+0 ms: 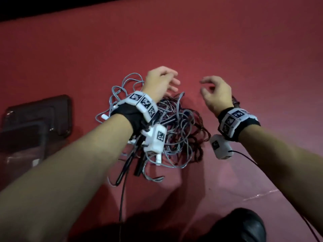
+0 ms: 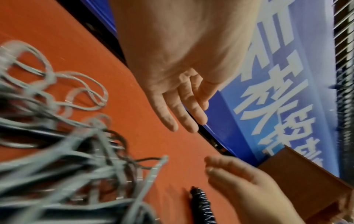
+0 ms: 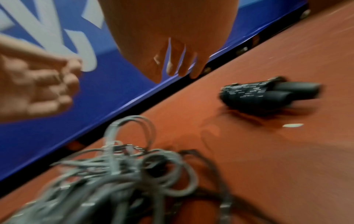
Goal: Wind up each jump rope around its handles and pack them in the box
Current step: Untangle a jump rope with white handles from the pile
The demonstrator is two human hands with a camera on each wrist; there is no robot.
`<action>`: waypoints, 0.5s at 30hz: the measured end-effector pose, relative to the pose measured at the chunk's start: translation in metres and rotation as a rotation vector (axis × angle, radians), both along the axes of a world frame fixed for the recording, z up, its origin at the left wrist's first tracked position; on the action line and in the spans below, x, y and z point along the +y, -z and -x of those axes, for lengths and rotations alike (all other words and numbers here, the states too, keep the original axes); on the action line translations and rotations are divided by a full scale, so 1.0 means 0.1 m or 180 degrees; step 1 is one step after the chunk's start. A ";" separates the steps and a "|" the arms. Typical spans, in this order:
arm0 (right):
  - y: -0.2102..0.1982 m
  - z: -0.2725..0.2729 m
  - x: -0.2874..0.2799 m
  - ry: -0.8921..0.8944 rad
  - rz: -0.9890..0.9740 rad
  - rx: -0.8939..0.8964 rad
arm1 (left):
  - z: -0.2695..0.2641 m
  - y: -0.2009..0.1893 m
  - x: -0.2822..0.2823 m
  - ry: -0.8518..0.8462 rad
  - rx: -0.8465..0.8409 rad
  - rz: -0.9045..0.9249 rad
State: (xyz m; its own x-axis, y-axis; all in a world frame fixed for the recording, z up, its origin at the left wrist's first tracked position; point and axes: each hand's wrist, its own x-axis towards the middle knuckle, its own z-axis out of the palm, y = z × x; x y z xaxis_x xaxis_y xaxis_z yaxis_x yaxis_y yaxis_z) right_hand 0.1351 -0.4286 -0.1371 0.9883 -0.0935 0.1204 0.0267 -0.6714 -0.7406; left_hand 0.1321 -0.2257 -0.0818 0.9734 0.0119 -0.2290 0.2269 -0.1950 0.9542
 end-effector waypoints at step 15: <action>-0.01 0.81 1.58 -0.2003 0.0828 0.1360 | 1.38 0.79 1.55 -0.0620 0.1265 -0.0829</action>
State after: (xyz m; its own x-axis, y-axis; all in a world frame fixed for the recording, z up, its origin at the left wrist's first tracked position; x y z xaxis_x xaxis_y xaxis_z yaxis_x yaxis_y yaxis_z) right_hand 0.0544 -0.2704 -0.1357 0.8119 0.4755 -0.3387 0.2072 -0.7771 -0.5942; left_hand -0.0061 -0.0707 -0.1608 0.7858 0.2902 -0.5461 0.6179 -0.3327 0.7124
